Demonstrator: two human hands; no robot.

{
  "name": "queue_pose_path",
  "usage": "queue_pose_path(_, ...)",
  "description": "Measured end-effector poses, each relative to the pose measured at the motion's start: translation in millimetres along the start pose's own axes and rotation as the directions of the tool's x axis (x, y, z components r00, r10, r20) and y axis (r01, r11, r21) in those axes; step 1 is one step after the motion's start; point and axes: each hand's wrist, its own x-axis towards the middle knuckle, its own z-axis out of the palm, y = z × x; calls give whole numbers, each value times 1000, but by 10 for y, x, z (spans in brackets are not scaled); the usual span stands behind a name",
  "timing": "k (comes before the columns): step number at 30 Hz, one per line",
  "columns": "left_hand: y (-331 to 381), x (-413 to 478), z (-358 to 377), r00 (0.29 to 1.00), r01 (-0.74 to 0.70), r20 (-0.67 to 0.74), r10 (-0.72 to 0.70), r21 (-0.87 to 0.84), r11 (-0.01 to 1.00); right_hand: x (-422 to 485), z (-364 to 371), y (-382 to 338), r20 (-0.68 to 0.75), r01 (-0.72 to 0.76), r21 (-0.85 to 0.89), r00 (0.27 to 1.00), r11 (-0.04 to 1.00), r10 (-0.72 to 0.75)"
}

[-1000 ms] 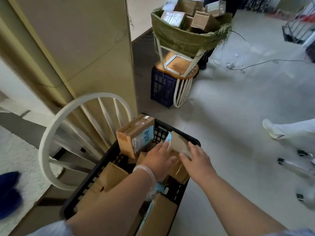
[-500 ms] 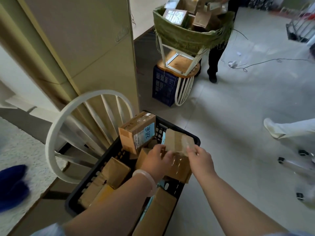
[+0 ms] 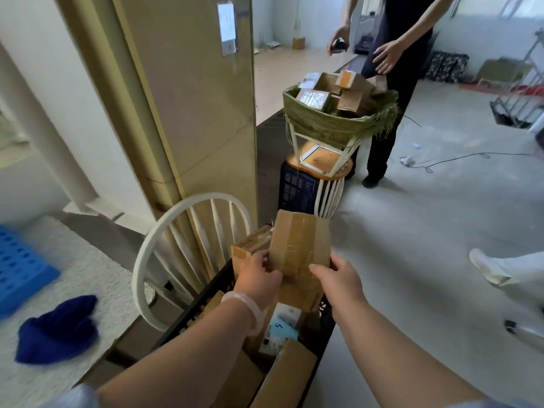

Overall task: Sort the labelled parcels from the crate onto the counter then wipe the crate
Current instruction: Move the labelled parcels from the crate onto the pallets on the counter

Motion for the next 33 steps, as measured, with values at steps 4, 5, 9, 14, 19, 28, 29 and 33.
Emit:
queue_pose_path(4, -24, -135, -91, 1000, -2, -26, 2, 30, 1000, -246, 101, -153, 78, 51, 52, 995, 997, -55)
queue_pose_path(5, -24, -147, -110, 1000, 13, -26, -12, 56, 998, -311, 140, -170, 109, 82, 48, 990, 995, -87)
queue_pose_path(9, -3, -228, -244, 992, 120, -52, -115, 106, 987, -536, 323, -176, 202, 234, -15, 953, 972, -227)
queue_pose_path(14, -128, -269, -431, 982, 149, -132, -134, 105, 983, -646, 467, -191, 296, 337, -93, 908, 937, -297)
queue_pose_path(19, -234, -330, -589, 989, 99, -100, -112, -126, 987, -479, 488, -251, 208, 262, -193, 953, 946, -222)
queue_pose_path(28, -415, -419, -753, 997, -26, -81, 14, -151, 988, -527, 655, -309, 336, 107, -168, 941, 980, -45)
queue_pose_path(29, -422, -437, -754, 987, -74, -150, 63, -67, 995, -566, 660, -332, 341, 126, -179, 938, 976, -58)
queue_pose_path(33, -440, -521, -783, 918, -211, -313, 244, 135, 968, -694, 682, -373, 405, 188, -131, 906, 973, -121)
